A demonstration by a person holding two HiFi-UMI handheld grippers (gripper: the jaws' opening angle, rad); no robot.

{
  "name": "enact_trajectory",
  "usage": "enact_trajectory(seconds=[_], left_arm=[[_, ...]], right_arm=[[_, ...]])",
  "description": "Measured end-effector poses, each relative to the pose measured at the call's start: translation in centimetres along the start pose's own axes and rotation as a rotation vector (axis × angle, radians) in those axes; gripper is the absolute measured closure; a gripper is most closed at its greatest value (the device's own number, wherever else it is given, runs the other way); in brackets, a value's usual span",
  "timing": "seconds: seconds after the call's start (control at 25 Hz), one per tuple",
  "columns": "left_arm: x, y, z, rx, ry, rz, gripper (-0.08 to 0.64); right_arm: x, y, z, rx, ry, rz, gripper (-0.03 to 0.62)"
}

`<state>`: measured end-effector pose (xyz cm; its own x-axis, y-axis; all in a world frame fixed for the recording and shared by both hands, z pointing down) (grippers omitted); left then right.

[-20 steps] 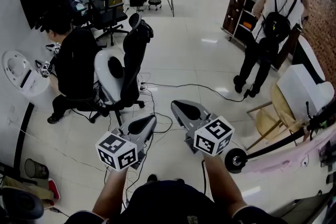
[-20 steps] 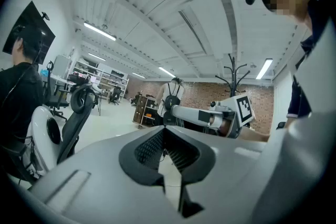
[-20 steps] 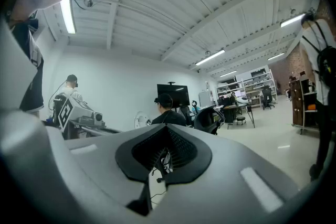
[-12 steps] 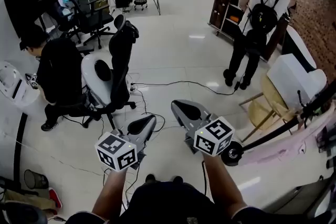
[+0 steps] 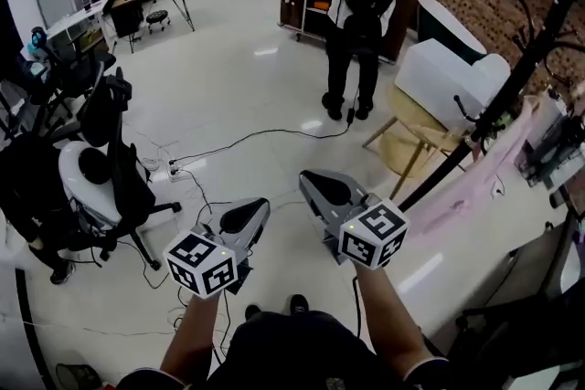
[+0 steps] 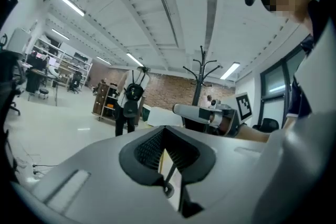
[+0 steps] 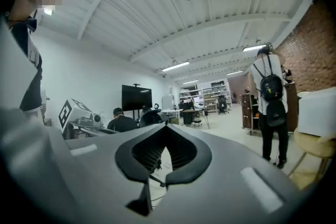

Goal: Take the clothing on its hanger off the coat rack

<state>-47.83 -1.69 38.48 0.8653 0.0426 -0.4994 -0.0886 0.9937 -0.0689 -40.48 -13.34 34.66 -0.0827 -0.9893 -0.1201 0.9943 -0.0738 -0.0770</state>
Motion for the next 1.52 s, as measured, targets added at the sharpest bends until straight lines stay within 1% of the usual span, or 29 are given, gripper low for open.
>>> enact_trajectory(seconds=[0.24, 0.44, 0.68, 0.96, 1.24, 1.52], left_arm=[[3.7, -5.6, 2.2, -0.088, -0.007, 0.177, 0.548], [7.5, -8.7, 3.4, -0.165, -0.022, 0.323, 0.548], [11.8, -11.7, 5.7, -0.25, -0.04, 0.478, 0.548], [16.6, -13.4, 8.7, -0.365, -0.067, 0.652, 0.548], [19.7, -14.2, 10.2, -0.424, -0.095, 0.778, 0.548], [23.3, -16.3, 11.7, -0.457, -0.135, 0.831, 0.548]], right_arm=[[3.1, 7.0, 1.9, -0.034, -0.018, 0.196, 0.591], [4.1, 12.5, 2.0, -0.054, -0.027, 0.358, 0.591], [4.5, 19.2, 2.6, -0.078, -0.038, 0.541, 0.591], [3.7, 25.7, 2.8, -0.11, -0.044, 0.737, 0.591], [2.5, 30.2, 2.7, -0.134, -0.045, 0.889, 0.591], [2.4, 35.1, 2.0, -0.143, -0.011, 0.98, 0.591]])
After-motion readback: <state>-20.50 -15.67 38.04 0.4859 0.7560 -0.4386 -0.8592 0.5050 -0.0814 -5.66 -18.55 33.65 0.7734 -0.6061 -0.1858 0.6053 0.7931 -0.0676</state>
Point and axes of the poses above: the fingertips, and each gripper's own axes: y backward along the fingers, x to its right, z out of its underside, the point moved 5 cm from there along y, backward along the fingers, and after that the axes turned 13 degrees about y, right-handed, at the moved point
